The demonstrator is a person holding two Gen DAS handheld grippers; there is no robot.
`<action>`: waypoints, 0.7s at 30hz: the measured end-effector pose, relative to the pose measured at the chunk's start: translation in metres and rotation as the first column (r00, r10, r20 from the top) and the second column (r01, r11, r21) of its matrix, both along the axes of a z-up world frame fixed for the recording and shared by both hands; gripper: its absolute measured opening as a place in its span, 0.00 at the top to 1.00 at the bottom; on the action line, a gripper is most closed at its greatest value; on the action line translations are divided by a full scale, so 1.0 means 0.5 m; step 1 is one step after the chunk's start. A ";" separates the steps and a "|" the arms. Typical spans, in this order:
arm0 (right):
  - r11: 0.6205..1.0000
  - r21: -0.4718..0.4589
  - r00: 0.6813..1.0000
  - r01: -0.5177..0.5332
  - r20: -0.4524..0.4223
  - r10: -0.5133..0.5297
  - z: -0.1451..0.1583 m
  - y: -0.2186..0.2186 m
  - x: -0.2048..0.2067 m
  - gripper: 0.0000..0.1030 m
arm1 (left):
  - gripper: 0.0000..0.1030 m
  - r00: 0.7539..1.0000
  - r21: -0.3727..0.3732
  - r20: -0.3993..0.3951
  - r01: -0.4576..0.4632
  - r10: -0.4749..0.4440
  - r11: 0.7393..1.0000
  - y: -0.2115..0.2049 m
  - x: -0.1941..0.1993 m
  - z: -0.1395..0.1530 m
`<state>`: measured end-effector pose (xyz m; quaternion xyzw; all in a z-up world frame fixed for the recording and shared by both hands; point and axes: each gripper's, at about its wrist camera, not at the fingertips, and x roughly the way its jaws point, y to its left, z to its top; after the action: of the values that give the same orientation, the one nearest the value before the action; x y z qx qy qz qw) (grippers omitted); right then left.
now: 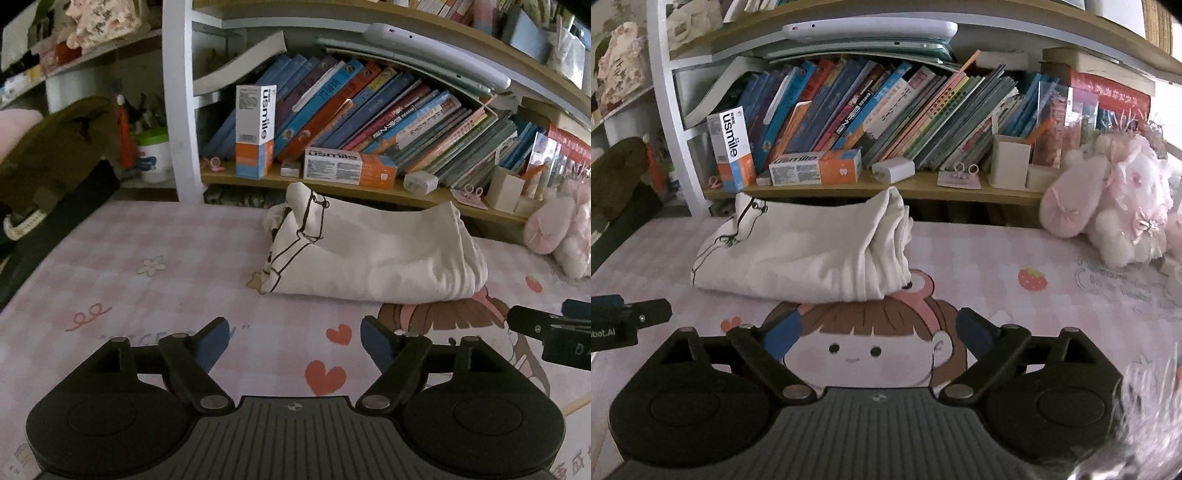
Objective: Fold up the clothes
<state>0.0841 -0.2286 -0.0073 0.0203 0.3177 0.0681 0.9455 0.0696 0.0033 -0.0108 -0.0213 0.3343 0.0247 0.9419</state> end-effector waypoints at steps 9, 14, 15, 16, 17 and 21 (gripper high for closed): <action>1.000 -0.013 1.000 0.000 -0.001 0.000 -0.011 -0.008 -0.044 0.07 | 0.15 1.000 0.069 -0.001 0.008 -0.008 0.998 -0.034 -0.048 -0.016; 1.000 -0.029 1.000 -0.009 0.000 0.009 -0.019 -0.002 -0.059 0.06 | 0.00 1.000 0.094 0.004 0.019 -0.020 0.995 -0.039 -0.058 -0.016; 1.000 -0.029 1.000 -0.010 -0.002 0.010 -0.021 -0.001 -0.060 0.06 | 0.00 1.000 0.094 0.005 0.018 -0.018 0.995 -0.039 -0.058 -0.016; 1.000 -0.028 1.000 -0.010 -0.003 0.010 -0.022 0.000 -0.061 0.06 | 0.00 1.000 0.093 0.006 0.016 -0.017 0.996 -0.038 -0.058 -0.015; 1.000 -0.026 1.000 -0.010 -0.005 0.010 -0.023 0.000 -0.062 0.06 | 0.00 1.000 0.089 0.003 0.014 -0.015 0.996 -0.038 -0.057 -0.015; 0.999 -0.031 1.000 -0.013 -0.001 0.013 -0.023 0.003 -0.062 0.06 | 0.00 1.000 0.080 -0.004 0.011 -0.011 0.997 -0.036 -0.054 -0.014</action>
<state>0.0530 -0.2269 -0.0186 0.0036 0.3193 0.0691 0.9451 0.0427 -0.0145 -0.0178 0.0183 0.3346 0.0329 0.9416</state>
